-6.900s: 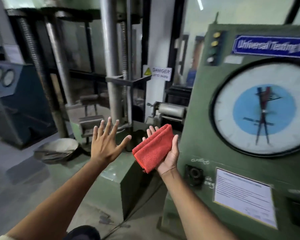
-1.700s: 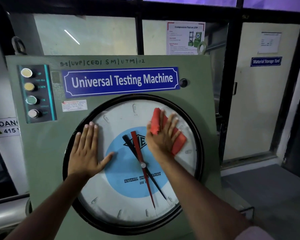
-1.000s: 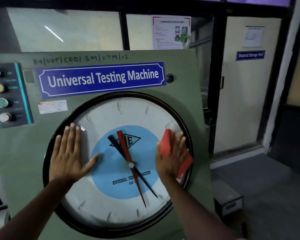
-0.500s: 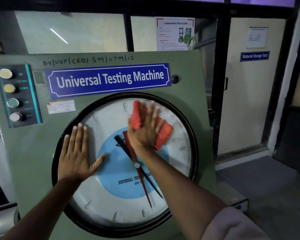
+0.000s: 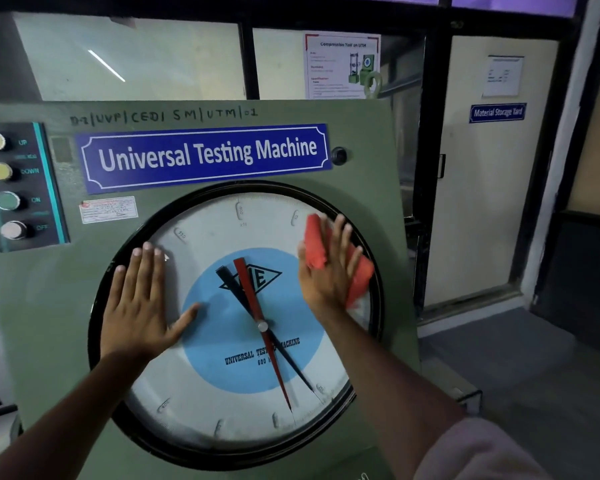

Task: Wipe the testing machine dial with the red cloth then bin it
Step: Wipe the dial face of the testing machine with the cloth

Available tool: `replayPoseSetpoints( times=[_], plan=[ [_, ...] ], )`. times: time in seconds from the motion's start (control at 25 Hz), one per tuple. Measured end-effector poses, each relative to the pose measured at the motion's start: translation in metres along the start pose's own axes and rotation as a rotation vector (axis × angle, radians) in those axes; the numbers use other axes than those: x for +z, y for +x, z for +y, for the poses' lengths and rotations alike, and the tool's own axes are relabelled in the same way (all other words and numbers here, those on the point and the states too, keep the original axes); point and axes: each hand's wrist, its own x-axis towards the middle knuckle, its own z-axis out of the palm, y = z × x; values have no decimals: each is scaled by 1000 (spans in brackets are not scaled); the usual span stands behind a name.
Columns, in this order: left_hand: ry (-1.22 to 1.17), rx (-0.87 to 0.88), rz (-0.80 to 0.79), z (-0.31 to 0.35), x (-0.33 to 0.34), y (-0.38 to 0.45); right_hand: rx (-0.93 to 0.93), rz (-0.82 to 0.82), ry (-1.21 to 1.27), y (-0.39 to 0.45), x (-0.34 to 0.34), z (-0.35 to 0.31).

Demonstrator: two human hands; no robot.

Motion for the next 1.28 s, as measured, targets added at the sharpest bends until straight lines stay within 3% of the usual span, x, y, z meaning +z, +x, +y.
replayPoseSetpoints(
  times=[0.24, 0.44, 0.68, 0.88, 1.0, 1.08, 1.16, 1.28],
  plan=[
    [-13, -6, 18, -3, 6, 1, 328, -46, 69, -105, 12, 51],
    [-6, -4, 14, -1, 4, -1, 413, 22, 158, -74, 6, 17],
    [21, -3, 5, -1, 4, 0, 138, 56, 60, -1, 15, -56],
    [25, -5, 32, -5, 7, 1, -348, -5, 5, -14, 32, -121],
    [28, -3, 30, -5, 7, 1, -595, -111, -70, -30, 22, -93],
    [27, -2, 5, -5, 5, 0, -561, -154, -122, -37, 6, -46],
    [35, -5, 2, -3, 4, 0, -404, -148, -174, -29, -9, -11],
    [44, -14, 10, -3, 2, 1, -45, -115, -44, 6, -8, -35]
  ],
)
